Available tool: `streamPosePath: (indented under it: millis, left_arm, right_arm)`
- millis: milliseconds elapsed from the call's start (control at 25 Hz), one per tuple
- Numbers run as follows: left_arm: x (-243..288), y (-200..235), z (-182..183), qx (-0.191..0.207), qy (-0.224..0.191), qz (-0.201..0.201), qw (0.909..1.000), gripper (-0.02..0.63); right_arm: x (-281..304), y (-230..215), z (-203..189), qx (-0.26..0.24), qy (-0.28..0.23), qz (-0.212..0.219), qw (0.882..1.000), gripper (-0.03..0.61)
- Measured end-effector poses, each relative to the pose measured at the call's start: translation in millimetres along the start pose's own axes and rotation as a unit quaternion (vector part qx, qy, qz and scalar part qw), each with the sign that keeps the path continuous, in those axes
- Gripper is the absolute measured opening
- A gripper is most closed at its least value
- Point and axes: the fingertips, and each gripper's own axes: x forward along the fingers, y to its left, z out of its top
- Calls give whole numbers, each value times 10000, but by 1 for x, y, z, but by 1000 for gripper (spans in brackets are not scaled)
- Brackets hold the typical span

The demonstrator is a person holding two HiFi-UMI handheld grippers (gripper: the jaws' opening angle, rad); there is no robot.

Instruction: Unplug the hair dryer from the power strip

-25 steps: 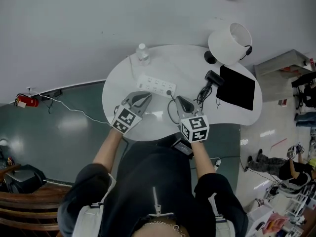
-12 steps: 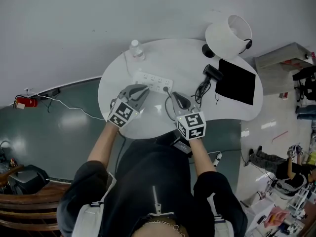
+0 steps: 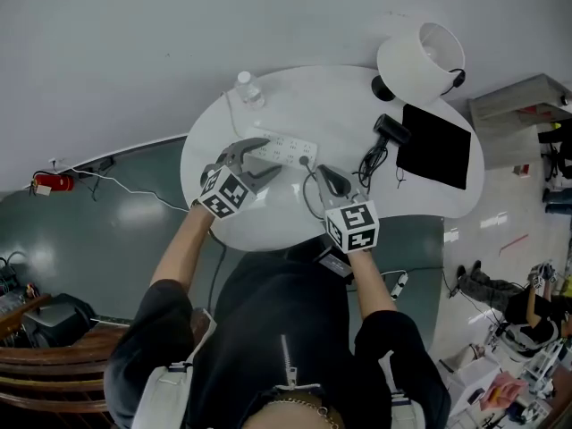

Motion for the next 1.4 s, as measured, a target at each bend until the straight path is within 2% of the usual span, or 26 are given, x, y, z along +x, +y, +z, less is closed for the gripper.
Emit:
streamPosePath:
  millis: [200, 720, 1120, 1400]
  left_arm:
    - [7, 5, 0, 243, 49, -70, 9997, 309]
    - [33, 19, -11, 1130, 631, -386, 9908, 331]
    - [59, 15, -24, 1511, 1078, -860, 9789, 335]
    - [76, 7, -48, 1788, 1548, -1335, 9624, 346]
  right_arm:
    - [3, -3, -3, 15, 60, 19, 10000, 6]
    - [16, -11, -3, 55, 145, 119, 9998, 6]
    - [21, -17, -5, 119, 215, 127, 9996, 6]
    - [24, -19, -11, 166, 291, 107, 9994, 6]
